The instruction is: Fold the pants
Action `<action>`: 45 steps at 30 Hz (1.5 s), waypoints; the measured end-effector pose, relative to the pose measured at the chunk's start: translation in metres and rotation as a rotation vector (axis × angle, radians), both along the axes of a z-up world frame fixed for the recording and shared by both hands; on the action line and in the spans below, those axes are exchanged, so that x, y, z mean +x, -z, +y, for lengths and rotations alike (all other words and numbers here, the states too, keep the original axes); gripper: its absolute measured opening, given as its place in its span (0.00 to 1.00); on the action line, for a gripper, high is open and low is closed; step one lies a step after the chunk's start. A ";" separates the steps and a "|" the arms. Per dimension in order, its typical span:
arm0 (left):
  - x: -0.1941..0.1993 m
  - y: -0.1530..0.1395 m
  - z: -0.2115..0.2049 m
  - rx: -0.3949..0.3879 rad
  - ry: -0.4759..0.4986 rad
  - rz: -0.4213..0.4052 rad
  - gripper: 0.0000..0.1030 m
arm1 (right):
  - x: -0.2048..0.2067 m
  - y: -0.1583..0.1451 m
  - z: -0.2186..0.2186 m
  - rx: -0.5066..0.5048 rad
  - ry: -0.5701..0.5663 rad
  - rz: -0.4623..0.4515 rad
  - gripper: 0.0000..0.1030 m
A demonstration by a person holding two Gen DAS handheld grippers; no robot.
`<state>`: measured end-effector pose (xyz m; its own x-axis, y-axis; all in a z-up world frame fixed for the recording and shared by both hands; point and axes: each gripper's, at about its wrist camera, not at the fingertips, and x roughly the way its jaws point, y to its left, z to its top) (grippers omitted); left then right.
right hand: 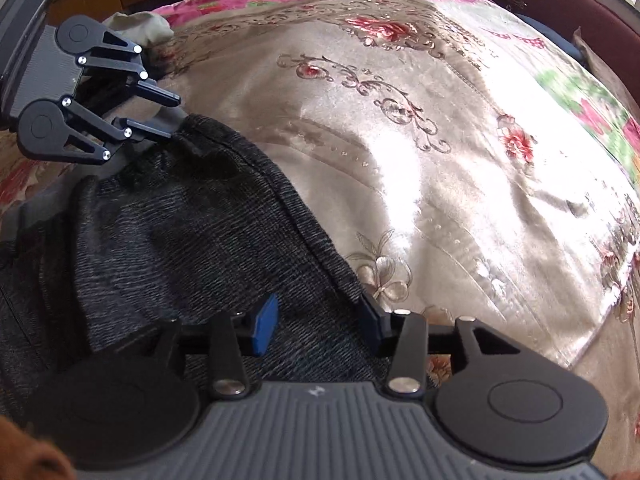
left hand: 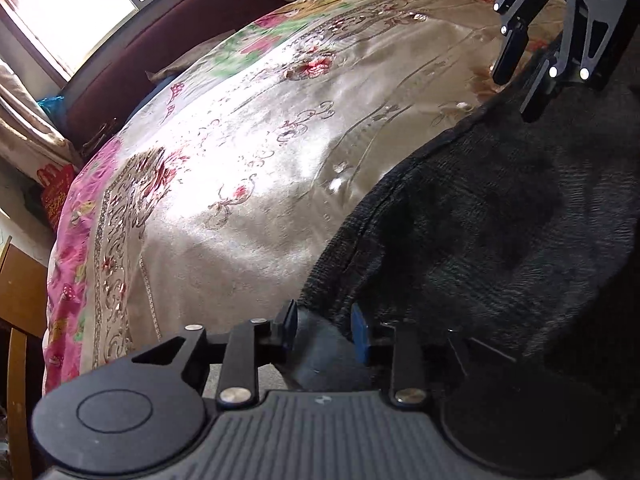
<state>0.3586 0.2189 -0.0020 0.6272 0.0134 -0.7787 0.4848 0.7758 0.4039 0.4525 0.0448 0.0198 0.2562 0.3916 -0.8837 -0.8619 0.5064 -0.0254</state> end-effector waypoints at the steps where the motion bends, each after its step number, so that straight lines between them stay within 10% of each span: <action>1: 0.005 0.003 0.003 -0.008 0.015 0.014 0.53 | 0.006 0.004 0.002 0.003 0.000 0.013 0.45; 13: 0.017 0.016 0.021 -0.087 0.061 0.072 0.81 | 0.035 0.029 -0.002 -0.021 -0.104 0.115 0.52; 18: 0.016 0.014 0.007 -0.064 0.100 0.139 0.57 | 0.044 0.042 0.004 -0.025 -0.094 0.154 0.52; 22: 0.023 0.015 0.015 -0.093 0.097 0.191 0.53 | 0.043 0.039 0.011 -0.024 -0.083 0.167 0.06; 27: 0.018 0.010 0.005 -0.029 0.113 0.182 0.43 | 0.027 0.027 0.010 -0.038 -0.042 0.111 0.06; 30: 0.013 0.003 0.004 0.000 0.092 0.163 0.20 | 0.014 0.003 0.005 -0.019 -0.039 0.084 0.06; 45: -0.104 -0.057 -0.011 -0.053 0.166 0.190 0.16 | -0.163 -0.093 -0.024 0.045 -0.087 0.128 0.06</action>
<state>0.2546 0.2079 0.0548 0.4600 -0.1221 -0.8795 0.6708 0.6967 0.2541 0.2894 0.0204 0.1131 0.1055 0.4477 -0.8879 -0.8973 0.4277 0.1090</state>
